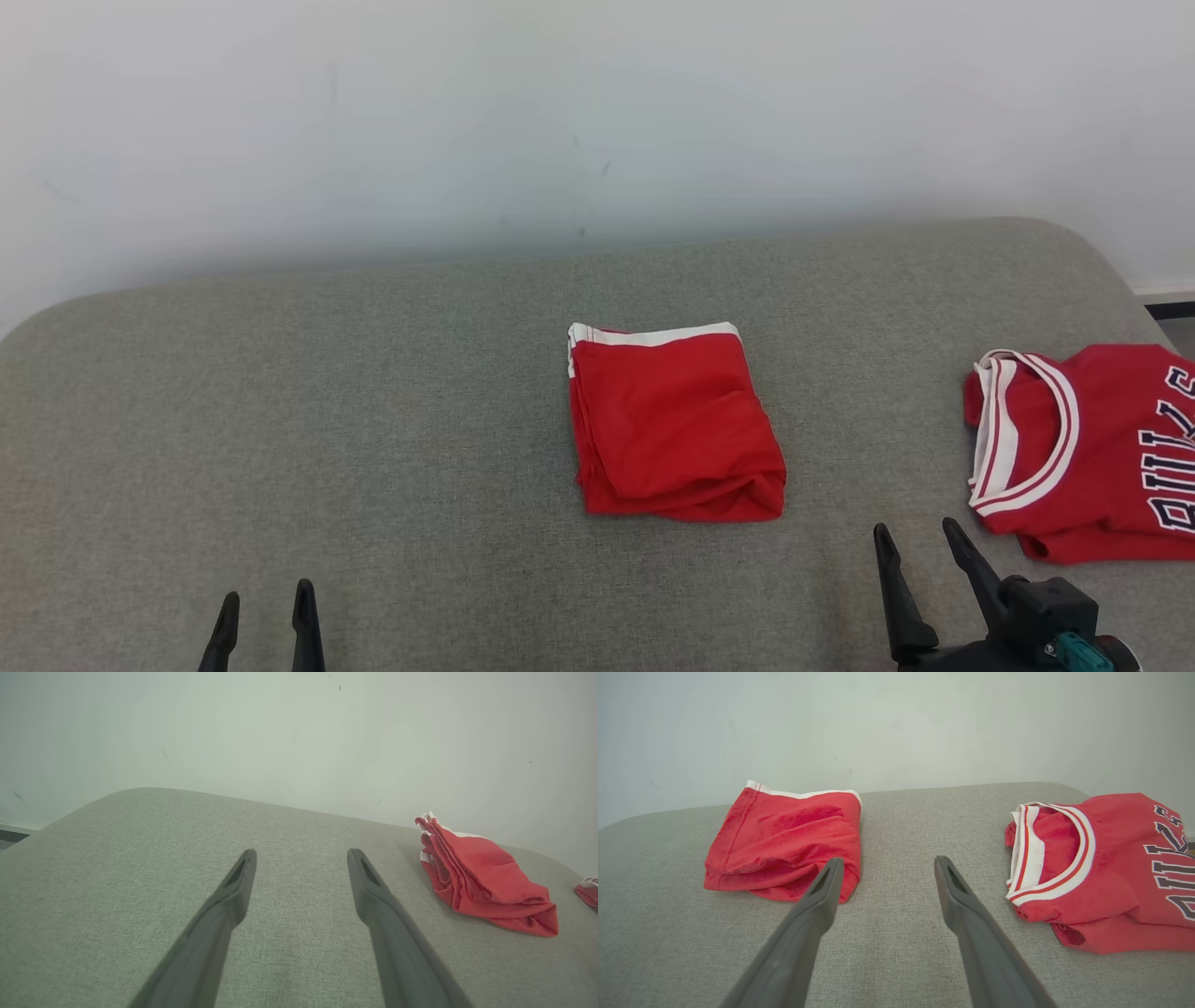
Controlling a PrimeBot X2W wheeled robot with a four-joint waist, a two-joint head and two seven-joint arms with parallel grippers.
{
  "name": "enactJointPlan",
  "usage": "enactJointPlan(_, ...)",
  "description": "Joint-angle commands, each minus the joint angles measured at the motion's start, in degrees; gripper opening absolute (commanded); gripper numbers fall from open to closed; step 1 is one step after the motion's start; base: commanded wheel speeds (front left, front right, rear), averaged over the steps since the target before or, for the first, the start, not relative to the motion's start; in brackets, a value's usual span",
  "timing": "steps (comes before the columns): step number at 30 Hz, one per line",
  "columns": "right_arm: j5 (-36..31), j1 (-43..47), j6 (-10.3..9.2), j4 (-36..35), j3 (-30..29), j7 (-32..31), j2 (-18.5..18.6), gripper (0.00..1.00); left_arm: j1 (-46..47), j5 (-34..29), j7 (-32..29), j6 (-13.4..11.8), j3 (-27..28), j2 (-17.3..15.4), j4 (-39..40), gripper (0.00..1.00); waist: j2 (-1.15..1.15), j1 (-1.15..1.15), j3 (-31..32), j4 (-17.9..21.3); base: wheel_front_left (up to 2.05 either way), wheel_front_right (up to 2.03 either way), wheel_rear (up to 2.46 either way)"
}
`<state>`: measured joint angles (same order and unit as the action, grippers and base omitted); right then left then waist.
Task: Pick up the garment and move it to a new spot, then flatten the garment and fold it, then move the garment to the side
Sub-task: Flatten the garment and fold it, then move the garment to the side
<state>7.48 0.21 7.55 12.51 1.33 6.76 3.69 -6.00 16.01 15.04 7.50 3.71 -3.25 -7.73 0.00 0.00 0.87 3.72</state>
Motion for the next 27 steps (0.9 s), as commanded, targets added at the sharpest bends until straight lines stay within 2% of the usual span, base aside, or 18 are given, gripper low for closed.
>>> enactJointPlan(1,0.36,0.51,-0.17,0.18,0.01,0.37,0.15,1.0,-0.69,-0.52,0.16,-0.06,0.03,-0.28,-0.05,1.0,0.0,0.0,0.1,-0.21,0.0,0.0,0.0)
enactJointPlan(19,-1.01,-0.1,-0.17,0.86,-0.75,0.62,-0.09,1.0,-0.89,-0.68,0.16,-0.06,-0.41,0.1,0.15,1.0,0.0,0.0,-0.57,-0.56,0.0,0.0,0.0)
enactJointPlan(27,-0.49,-1.75,-0.17,0.42,-0.73,-1.33,-0.36,1.0,-1.23,-0.31,0.16,-0.06,-0.82,0.28,0.38,1.0,0.0,0.0,-1.05,-0.5,0.0,0.0,0.0)
